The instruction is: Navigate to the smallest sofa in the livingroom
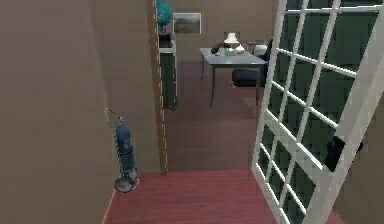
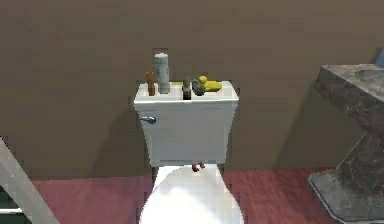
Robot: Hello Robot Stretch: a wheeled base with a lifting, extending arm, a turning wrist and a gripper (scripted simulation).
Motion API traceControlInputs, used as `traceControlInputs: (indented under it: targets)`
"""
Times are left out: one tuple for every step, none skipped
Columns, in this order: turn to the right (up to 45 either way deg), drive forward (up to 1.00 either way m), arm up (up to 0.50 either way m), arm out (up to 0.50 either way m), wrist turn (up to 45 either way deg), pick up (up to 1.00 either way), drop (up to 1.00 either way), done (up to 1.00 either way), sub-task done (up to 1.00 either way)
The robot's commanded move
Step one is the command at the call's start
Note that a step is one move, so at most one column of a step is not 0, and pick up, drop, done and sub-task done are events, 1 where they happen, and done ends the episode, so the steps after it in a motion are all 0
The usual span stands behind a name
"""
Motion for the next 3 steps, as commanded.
traceControlInputs:
  targets:
    - [-15.0, 0.00, 0.00, 0.00, 0.0, 0.00, 0.00, 0.00, 0.00]
    - [0.0, 0.15, 0.00, 0.00, 0.0, 0.00, 0.00, 0.00, 0.00]
    - [27.0, 0.00, 0.00, 0.00, 0.0, 0.00, 0.00, 0.00, 0.00]
